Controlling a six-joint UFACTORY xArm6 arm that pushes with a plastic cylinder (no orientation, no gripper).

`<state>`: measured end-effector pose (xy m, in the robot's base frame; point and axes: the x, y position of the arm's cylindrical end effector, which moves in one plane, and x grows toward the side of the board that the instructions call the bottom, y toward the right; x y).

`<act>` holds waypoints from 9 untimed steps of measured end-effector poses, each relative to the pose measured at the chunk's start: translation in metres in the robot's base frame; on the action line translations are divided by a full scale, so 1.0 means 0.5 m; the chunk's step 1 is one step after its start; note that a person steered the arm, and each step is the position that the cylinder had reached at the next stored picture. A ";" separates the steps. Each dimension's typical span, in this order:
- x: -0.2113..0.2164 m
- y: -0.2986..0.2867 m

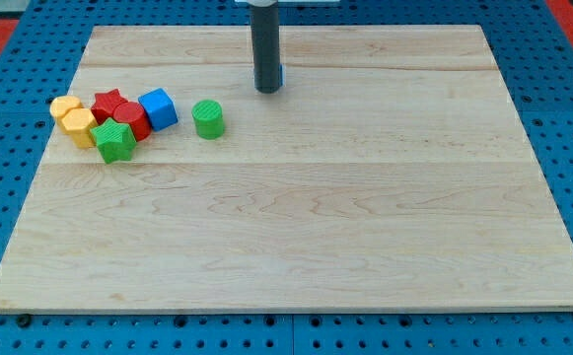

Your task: Move the green circle vertical to the blue cube

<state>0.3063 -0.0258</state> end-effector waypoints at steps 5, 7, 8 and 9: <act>0.291 -0.016; 0.183 -0.152; 0.142 -0.135; 0.087 -0.127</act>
<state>0.3499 -0.0893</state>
